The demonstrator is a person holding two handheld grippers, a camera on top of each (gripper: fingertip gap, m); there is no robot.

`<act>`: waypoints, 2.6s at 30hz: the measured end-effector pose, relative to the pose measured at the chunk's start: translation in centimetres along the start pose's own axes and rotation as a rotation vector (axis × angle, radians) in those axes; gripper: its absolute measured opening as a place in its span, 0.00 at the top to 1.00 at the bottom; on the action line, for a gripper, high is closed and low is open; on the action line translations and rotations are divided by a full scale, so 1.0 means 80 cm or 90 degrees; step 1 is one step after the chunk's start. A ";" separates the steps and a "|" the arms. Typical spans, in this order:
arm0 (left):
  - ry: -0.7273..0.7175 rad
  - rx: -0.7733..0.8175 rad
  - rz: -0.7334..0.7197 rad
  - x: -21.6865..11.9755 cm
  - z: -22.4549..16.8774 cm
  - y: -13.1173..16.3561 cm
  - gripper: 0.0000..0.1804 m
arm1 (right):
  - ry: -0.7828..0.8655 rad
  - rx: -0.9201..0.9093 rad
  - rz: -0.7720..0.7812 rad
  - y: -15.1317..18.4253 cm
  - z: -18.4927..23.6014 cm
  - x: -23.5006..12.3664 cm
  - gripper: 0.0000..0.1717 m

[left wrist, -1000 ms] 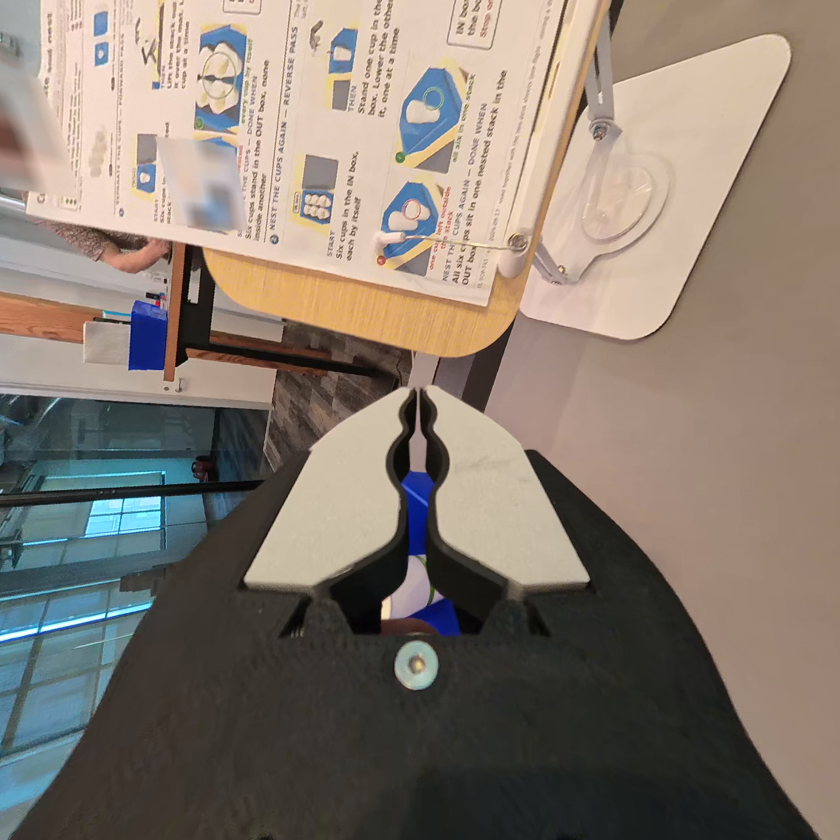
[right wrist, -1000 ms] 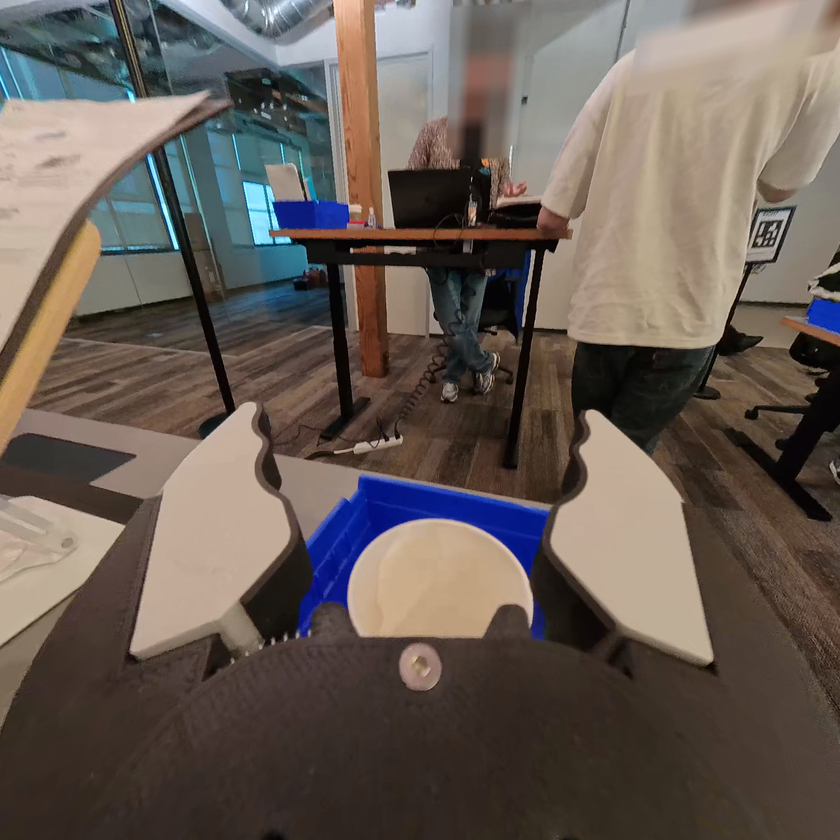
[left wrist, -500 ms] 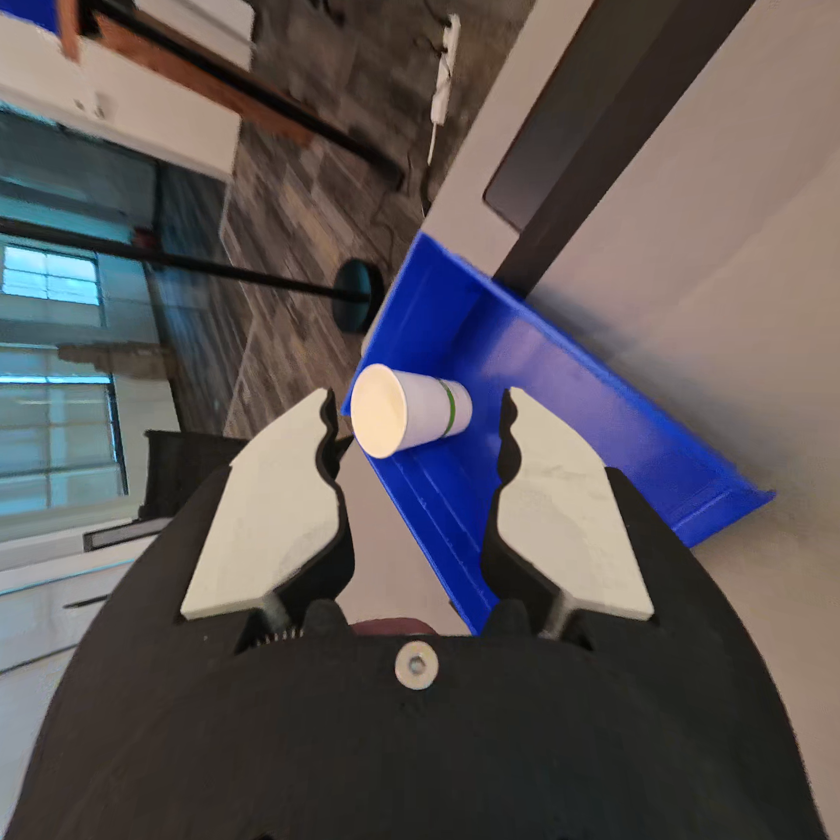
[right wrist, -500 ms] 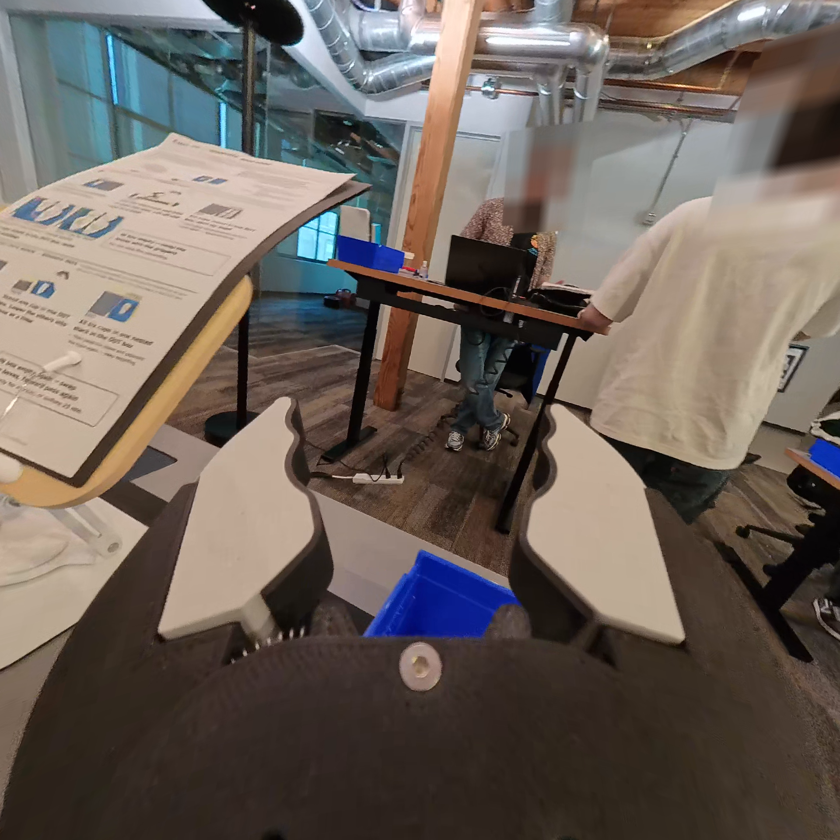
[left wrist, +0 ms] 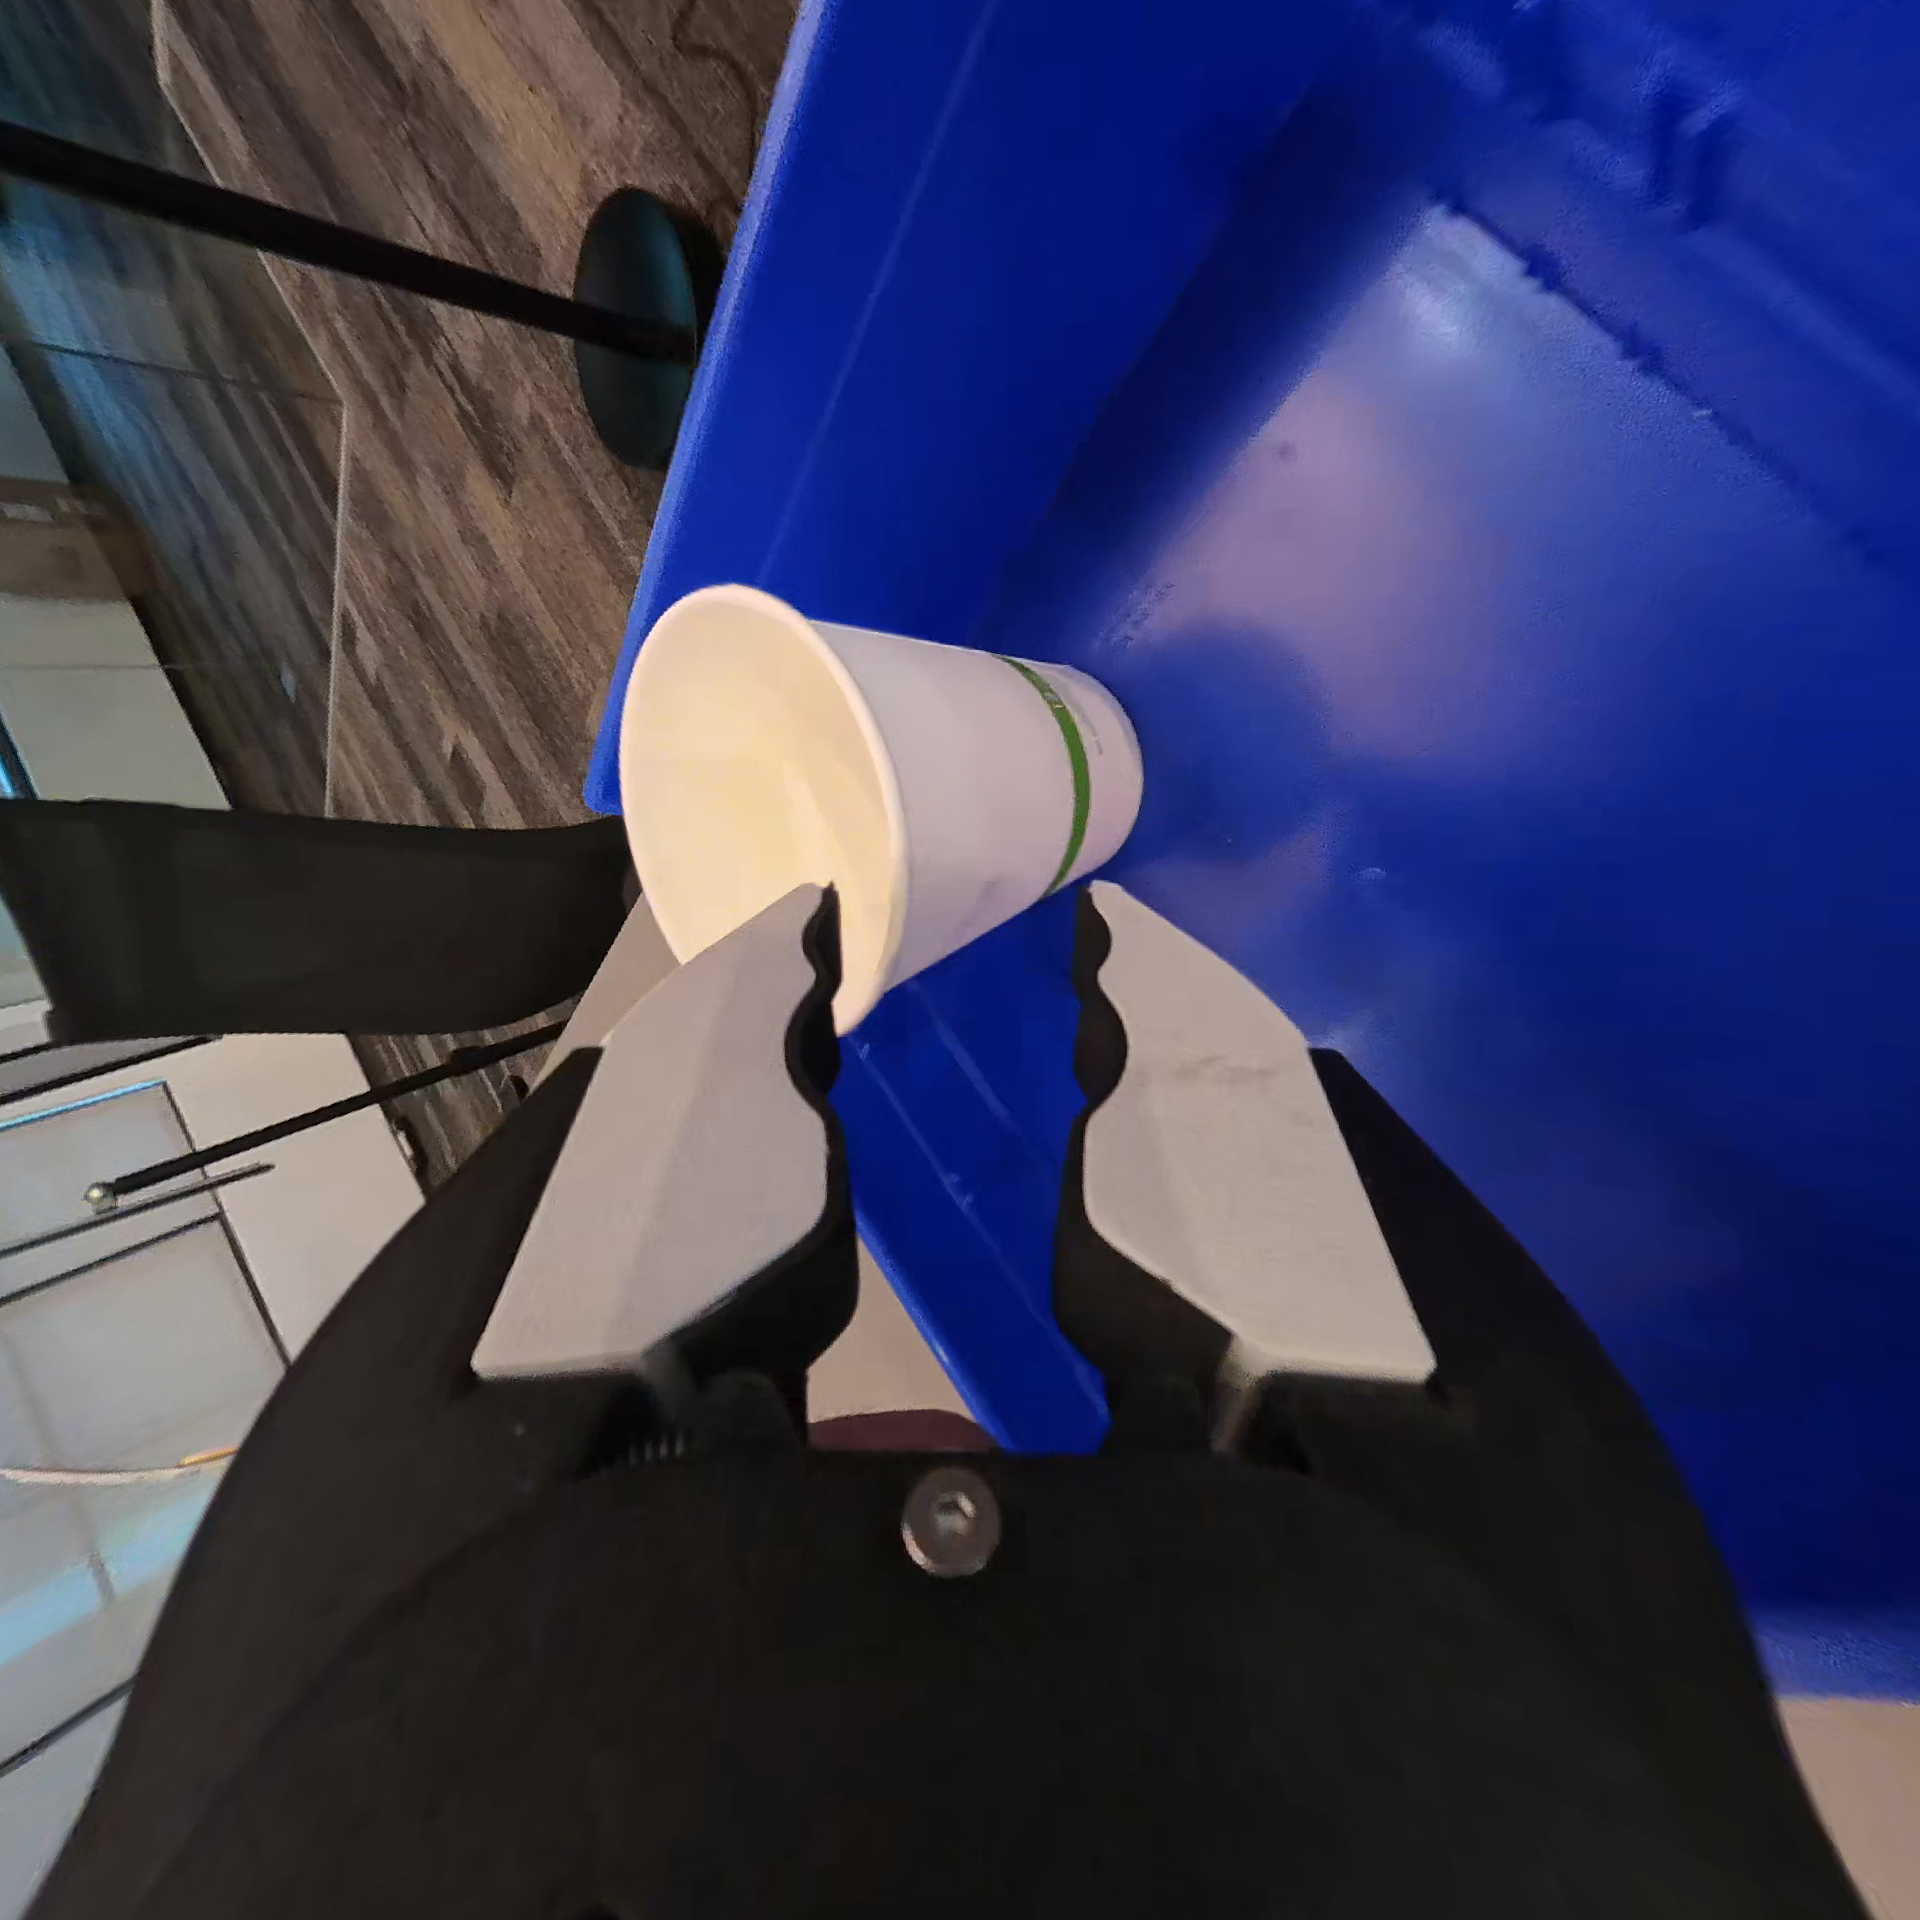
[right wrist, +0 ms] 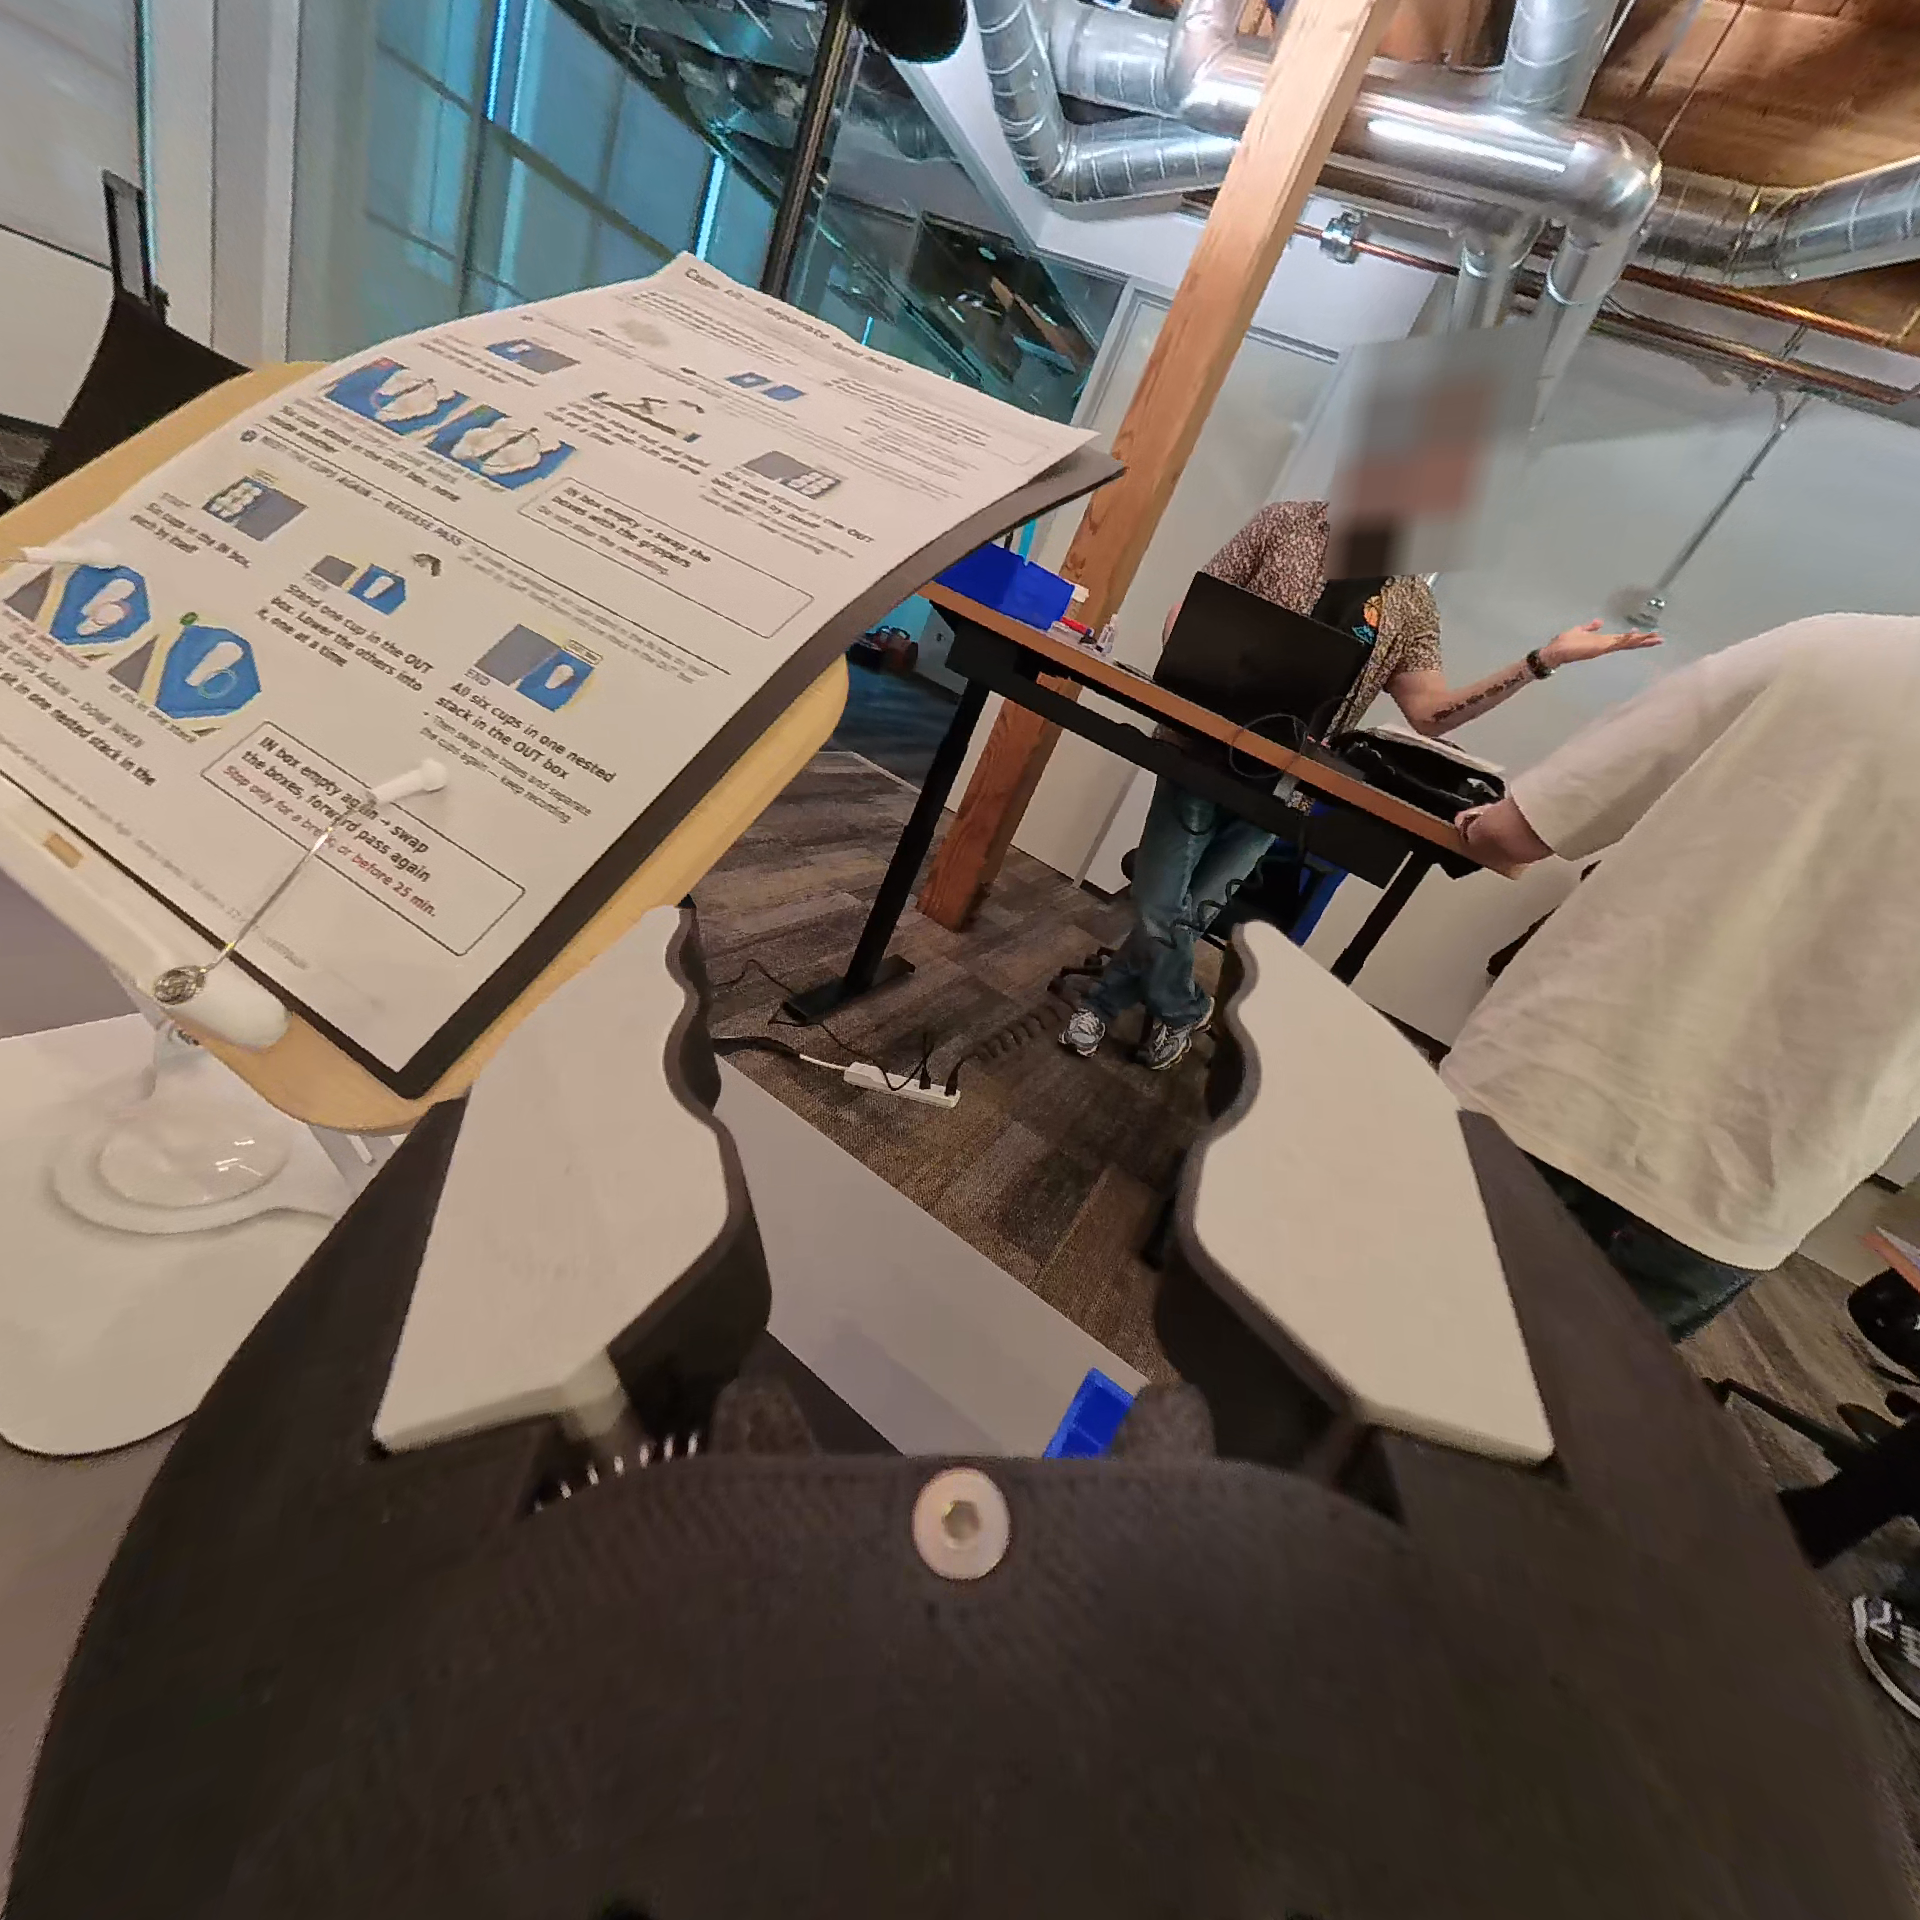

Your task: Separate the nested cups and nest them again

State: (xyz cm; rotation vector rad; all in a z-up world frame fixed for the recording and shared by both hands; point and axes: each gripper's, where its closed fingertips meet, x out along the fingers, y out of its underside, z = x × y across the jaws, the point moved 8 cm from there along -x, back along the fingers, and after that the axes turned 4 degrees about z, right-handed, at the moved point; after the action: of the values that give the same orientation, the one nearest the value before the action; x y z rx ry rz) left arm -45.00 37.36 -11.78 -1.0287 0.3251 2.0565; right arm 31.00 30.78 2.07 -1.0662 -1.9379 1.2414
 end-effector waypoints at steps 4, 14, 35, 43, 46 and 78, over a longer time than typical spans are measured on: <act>-0.002 -0.003 0.021 0.024 0.002 0.002 0.85 | -0.003 -0.015 0.002 -0.004 0.007 0.002 0.46; 0.025 0.031 -0.046 -0.049 -0.015 0.010 0.99 | -0.048 -0.052 -0.038 -0.041 0.039 -0.003 0.49; 0.138 0.671 -0.437 -0.425 -0.340 -0.120 1.00 | -0.725 -0.025 -0.050 -0.103 0.375 0.000 0.33; 0.122 0.747 -0.470 -0.445 -0.376 -0.146 1.00 | -0.762 -0.034 -0.036 -0.093 0.403 -0.002 0.33; 0.122 0.760 -0.479 -0.445 -0.383 -0.148 1.00 | -0.774 -0.030 -0.043 -0.092 0.407 -0.003 0.34; -0.155 0.227 -0.518 -0.379 -0.263 -0.086 0.88 | -0.241 0.047 -0.058 -0.087 0.092 -0.006 0.41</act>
State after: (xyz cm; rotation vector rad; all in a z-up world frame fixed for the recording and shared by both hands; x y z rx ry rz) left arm -17.40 14.21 -1.26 -0.5450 0.1049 1.2992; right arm 23.18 25.42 5.61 -0.7355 -2.1692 1.5361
